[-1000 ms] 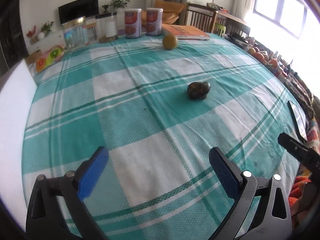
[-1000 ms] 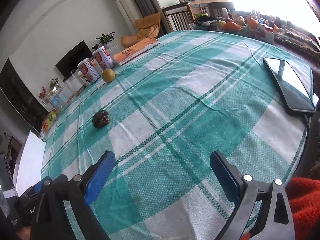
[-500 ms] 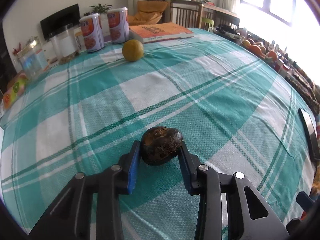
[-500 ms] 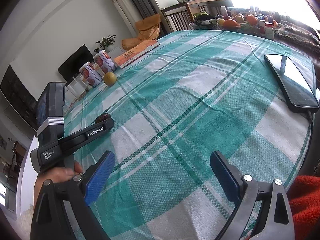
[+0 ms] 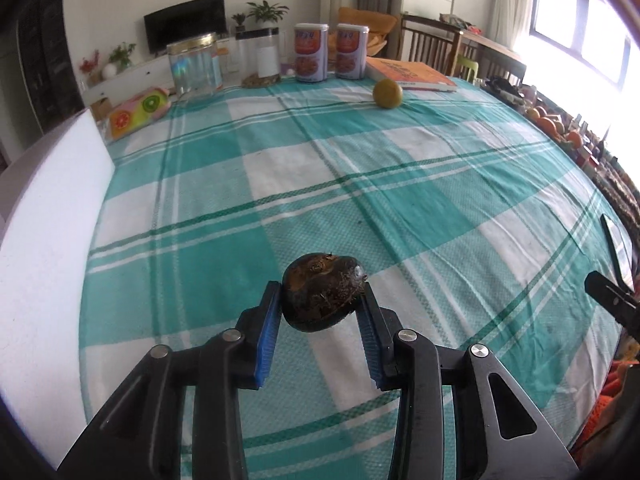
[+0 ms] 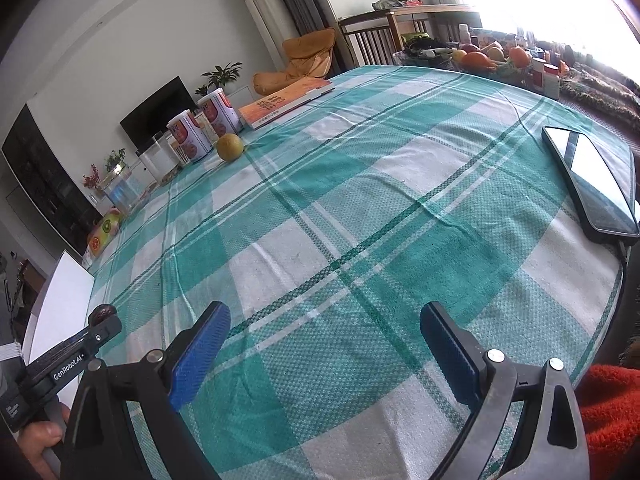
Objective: Organize fruits
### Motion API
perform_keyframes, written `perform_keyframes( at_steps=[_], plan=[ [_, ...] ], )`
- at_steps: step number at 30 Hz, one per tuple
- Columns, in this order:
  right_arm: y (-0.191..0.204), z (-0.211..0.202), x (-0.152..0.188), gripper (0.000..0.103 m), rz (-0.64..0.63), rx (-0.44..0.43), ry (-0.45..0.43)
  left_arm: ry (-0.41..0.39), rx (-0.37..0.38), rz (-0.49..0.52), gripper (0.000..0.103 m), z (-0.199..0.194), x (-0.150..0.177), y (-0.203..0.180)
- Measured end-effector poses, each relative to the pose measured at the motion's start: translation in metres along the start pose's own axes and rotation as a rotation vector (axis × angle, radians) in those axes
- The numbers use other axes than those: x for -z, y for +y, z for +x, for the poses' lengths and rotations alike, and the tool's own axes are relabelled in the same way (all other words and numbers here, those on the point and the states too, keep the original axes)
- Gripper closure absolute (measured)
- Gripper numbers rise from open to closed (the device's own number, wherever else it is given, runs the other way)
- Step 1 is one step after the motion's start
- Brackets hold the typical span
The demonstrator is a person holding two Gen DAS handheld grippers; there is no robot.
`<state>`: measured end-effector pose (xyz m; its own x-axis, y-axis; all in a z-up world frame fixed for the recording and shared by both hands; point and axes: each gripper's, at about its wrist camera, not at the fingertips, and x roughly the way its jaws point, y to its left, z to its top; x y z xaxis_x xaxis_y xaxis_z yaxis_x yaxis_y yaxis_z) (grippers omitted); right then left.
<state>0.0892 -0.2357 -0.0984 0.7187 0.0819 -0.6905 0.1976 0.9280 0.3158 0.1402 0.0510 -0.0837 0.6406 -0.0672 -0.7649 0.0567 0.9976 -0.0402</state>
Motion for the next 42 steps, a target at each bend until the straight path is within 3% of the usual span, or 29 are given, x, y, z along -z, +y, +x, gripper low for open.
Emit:
perform_keyframes(
  at_steps=[4,6,8,11,16,20,22,26,30,34,39,40,41,42],
  plan=[
    [0.002,0.000,0.001,0.008,-0.014,0.007,0.001,0.028,-0.001,-0.059,0.064,0.010,0.009,0.018],
    [0.002,0.001,0.001,0.008,-0.013,0.008,0.005,0.021,-0.006,-0.063,0.059,0.013,0.012,0.019],
    [0.001,0.003,0.001,0.008,-0.009,0.009,0.011,0.012,-0.016,-0.057,0.028,0.014,0.013,0.018],
    [0.000,0.004,0.001,0.008,-0.007,0.006,0.015,-0.020,-0.042,-0.043,0.015,0.014,0.015,0.015],
    [0.001,0.006,0.000,0.008,-0.008,-0.017,0.025,0.021,-0.036,-0.059,0.011,0.024,0.018,0.021],
    [0.010,0.031,-0.016,0.008,-0.027,-0.083,0.107,0.038,-0.052,-0.047,0.006,0.027,0.018,0.019],
    [0.022,0.052,-0.036,0.008,-0.075,-0.079,0.125,0.041,-0.057,-0.043,0.005,0.028,0.019,0.018],
    [0.055,0.104,-0.098,0.008,-0.135,-0.150,0.085,0.042,-0.056,-0.045,0.004,0.028,0.019,0.018],
    [0.103,0.178,-0.160,0.008,-0.183,-0.193,0.136,0.042,-0.057,-0.045,0.004,0.028,0.019,0.019],
    [0.140,0.240,-0.198,0.008,-0.206,-0.145,0.172,0.043,-0.062,-0.047,0.003,0.029,0.019,0.019],
    [0.160,0.300,-0.210,0.008,-0.248,-0.064,0.250,0.043,-0.063,-0.047,0.002,0.029,0.018,0.019],
    [0.162,0.301,-0.211,0.010,-0.265,-0.052,0.219,0.043,-0.063,-0.046,0.002,0.029,0.018,0.019],
    [0.165,0.305,-0.212,0.022,-0.279,-0.045,0.217,0.043,-0.063,-0.047,0.002,0.030,0.018,0.019],
    [0.168,0.305,-0.213,0.042,-0.311,-0.021,0.206,0.044,-0.063,-0.047,0.002,0.030,0.018,0.019]
  ],
)
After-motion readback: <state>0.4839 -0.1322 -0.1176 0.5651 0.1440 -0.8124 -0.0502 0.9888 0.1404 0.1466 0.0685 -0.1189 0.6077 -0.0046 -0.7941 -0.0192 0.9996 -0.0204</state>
